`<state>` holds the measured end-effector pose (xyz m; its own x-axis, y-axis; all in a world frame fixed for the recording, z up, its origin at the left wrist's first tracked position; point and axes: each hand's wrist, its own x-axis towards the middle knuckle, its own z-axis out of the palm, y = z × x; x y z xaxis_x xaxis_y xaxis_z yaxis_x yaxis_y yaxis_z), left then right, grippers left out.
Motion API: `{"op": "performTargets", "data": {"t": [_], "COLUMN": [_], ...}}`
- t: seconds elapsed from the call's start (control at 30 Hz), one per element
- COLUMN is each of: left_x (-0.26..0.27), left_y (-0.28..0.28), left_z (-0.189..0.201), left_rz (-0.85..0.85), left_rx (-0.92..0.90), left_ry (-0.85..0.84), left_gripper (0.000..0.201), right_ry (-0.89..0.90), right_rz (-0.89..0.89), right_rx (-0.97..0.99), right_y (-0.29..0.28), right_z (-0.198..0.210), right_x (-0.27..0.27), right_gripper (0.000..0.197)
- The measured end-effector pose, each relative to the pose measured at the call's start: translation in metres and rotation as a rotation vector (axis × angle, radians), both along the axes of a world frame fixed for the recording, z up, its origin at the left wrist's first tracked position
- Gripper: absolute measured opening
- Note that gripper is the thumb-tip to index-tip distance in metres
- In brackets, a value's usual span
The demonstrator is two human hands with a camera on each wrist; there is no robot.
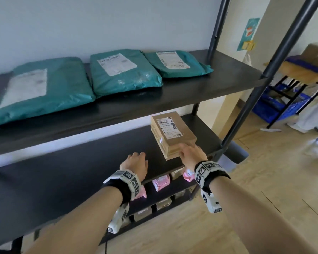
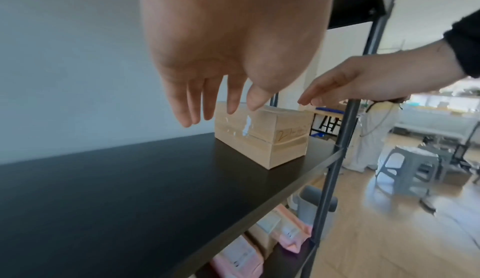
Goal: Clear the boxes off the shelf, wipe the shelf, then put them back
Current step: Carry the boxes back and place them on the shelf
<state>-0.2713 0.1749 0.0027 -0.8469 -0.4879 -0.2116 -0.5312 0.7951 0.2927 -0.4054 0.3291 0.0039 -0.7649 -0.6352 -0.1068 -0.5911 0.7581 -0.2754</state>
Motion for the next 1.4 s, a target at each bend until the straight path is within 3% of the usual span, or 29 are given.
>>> {"op": "performTargets", "data": {"t": [0.23,0.43,0.63,0.8,0.97,1.13,1.27,1.4], "left_x": [0.153,0.328,0.496,0.599,0.661,0.683,0.683,0.676], "left_y": [-0.019,-0.052,-0.097,-0.145,-0.198,-0.265,-0.329,-0.395], "left_z": [0.007,-0.002,-0.002,-0.001,-0.006,-0.013,-0.024,-0.032], "left_rz": [-0.053,-0.026,0.128,0.269,0.427,0.525,0.56,0.572], "left_rx": [-0.168,-0.212,-0.216,-0.236,-0.205,-0.165,-0.131,-0.063], "left_ry": [-0.002,-0.02,-0.071,-0.126,-0.161,-0.13,-0.106,-0.06], "left_gripper": [0.032,0.029,0.032,0.03,0.028,0.027,0.029,0.028], "right_ry": [0.083,0.138,0.141,0.105,0.082,0.01,-0.088,-0.297], "right_rz": [0.197,0.327,0.485,0.677,0.759,0.759,0.684,0.531], "right_rx": [0.076,0.034,0.01,0.008,-0.004,-0.003,-0.019,-0.034], "right_y": [-0.033,-0.081,-0.141,-0.208,-0.285,-0.367,-0.436,-0.495], "right_z": [-0.004,-0.016,-0.014,-0.007,-0.004,-0.015,-0.033,-0.05], "right_x": [0.171,0.345,0.492,0.58,0.629,0.648,0.649,0.646], "right_gripper": [0.038,0.034,0.035,0.035,0.037,0.039,0.035,0.034]}}
